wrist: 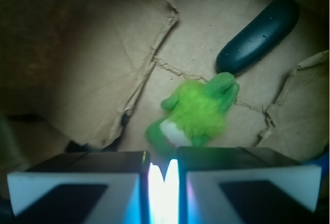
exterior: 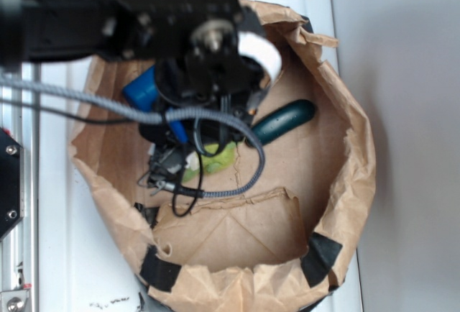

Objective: Grab the green animal.

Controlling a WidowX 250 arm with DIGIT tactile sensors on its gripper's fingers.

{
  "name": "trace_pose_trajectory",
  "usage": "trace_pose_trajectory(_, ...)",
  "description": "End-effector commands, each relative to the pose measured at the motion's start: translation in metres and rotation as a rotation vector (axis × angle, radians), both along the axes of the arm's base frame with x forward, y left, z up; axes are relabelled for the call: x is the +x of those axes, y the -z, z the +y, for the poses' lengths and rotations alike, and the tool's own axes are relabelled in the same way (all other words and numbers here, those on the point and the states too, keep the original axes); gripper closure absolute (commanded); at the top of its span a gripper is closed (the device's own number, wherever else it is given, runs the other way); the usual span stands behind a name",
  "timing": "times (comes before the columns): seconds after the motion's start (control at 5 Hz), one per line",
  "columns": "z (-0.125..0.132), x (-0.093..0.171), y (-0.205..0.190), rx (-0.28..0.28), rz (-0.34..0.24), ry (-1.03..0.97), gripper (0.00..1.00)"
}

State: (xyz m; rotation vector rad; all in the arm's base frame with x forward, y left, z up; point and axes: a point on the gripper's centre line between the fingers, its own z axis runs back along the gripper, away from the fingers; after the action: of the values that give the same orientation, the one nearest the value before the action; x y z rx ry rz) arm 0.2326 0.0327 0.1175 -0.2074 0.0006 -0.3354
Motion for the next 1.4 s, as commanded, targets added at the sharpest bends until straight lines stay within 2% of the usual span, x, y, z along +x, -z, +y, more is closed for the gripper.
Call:
trace_pose_trajectory(0.0,0.008,-0.004,-0.011,0.023,-0.084,0.008,0.0)
trace_pose_trajectory(0.2,0.0,0.003,0.008,0.078,-0.075,0.001,0.0)
trace_pose_trajectory(0.4,-0.005,0.013,0.022,0.106,-0.054,-0.03,0.0)
trace_pose_trajectory(0.6,-0.007,0.018,0.041,0.137,-0.067,-0.074,0.0)
trace_pose_trajectory(1.0,-0.01,0.016,0.07,0.174,-0.044,-0.125,0.0)
trace_pose_trajectory(1.2,-0.008,0.018,0.066,0.128,-0.013,-0.201,0.0)
